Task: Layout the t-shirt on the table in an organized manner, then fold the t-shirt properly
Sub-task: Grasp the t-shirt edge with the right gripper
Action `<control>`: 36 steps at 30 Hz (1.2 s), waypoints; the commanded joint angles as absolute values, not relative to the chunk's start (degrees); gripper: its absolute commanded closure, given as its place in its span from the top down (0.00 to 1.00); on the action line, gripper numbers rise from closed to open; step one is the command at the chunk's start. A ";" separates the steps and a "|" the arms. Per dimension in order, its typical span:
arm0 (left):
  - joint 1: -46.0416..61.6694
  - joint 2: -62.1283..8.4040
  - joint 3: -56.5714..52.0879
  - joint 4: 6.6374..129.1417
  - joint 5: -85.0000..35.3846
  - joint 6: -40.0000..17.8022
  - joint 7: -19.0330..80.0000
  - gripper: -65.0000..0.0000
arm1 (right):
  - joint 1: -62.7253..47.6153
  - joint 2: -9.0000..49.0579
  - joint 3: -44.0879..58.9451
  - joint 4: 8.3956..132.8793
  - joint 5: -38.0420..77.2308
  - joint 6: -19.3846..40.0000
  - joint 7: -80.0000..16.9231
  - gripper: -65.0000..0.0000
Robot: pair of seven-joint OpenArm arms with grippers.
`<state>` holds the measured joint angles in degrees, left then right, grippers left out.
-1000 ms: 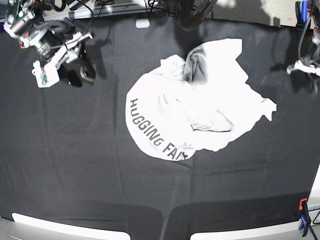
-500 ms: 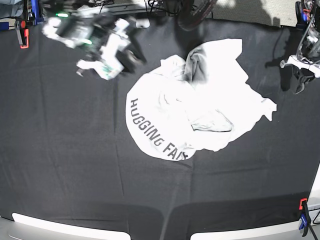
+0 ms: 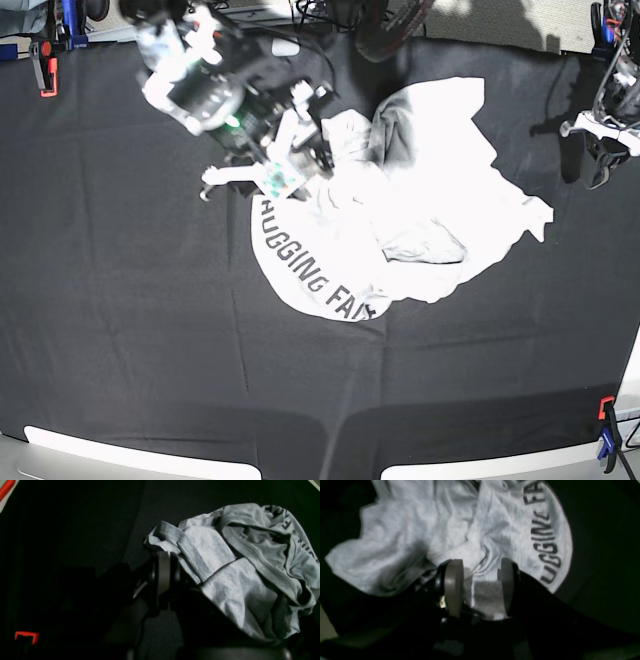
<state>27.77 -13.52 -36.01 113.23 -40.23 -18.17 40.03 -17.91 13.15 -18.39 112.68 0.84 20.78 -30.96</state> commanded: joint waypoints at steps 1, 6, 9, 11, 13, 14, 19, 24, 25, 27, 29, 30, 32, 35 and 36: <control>27.77 -14.15 -36.27 114.08 -41.78 -18.26 39.53 0.00 | -16.80 12.14 -18.41 112.12 0.51 20.75 -29.45 0.37; 27.77 -14.15 -36.27 114.08 -44.03 -18.28 39.59 0.00 | -14.57 7.88 -18.55 104.71 0.12 21.04 -29.02 0.37; 27.77 -14.15 -36.27 114.08 -44.01 -18.28 39.62 0.00 | -14.44 7.11 -18.85 104.01 -0.30 21.04 -28.88 0.37; 27.77 -14.15 -36.27 114.08 -44.01 -18.28 39.42 0.00 | -14.44 7.16 -18.81 104.01 -0.32 21.02 -28.38 0.24; 27.77 -14.15 -36.27 114.08 -44.01 -18.28 39.42 0.00 | -14.41 7.14 -18.81 104.01 -1.23 20.97 -28.08 0.04; 27.77 -14.15 -36.27 114.08 -44.01 -18.28 39.42 0.00 | -14.44 7.14 -18.81 104.01 -1.91 20.95 -27.83 0.00; 27.77 -14.15 -36.27 114.08 -44.01 -18.28 39.44 0.00 | -14.46 7.31 -18.41 104.71 -7.84 20.01 -29.43 0.00; 27.77 -14.17 -36.27 114.08 -44.01 -18.31 39.42 0.00 | -15.70 7.62 -12.80 109.73 -11.86 18.90 -32.45 0.00; 27.77 -14.17 -36.27 114.08 -44.01 -18.31 39.42 0.00 | -16.16 7.99 -10.61 111.31 -11.81 18.90 -32.69 0.00; 27.77 -14.15 -36.27 114.08 -44.01 -18.28 39.42 0.00 | -17.12 9.37 -5.85 114.58 -11.77 18.92 -33.80 0.00; 27.77 -14.15 -36.27 114.08 -44.01 -18.31 39.42 0.00 | -18.22 11.53 -0.34 117.23 -11.57 18.90 -34.85 0.00; 27.77 -14.15 -36.27 114.08 -44.01 -18.28 39.42 0.00 | -18.76 12.71 2.63 118.10 -11.33 18.90 -35.18 0.00; 27.77 -14.15 -36.27 114.08 -44.01 -18.28 39.42 0.00 | -19.97 15.07 8.95 118.72 -9.56 18.87 -35.22 0.00; 27.77 -14.15 -36.27 114.08 -44.03 -18.28 39.44 0.00 | -21.52 17.56 17.47 118.69 -2.02 18.90 -35.22 0.00; 27.77 -14.15 -36.27 114.08 -44.03 -18.28 39.42 0.00 | -22.00 18.04 19.27 118.69 1.48 18.96 -35.22 0.00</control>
<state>27.90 -13.50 -36.01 113.23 -43.13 -18.09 40.75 -22.35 17.65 19.49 117.49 1.61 19.03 -36.71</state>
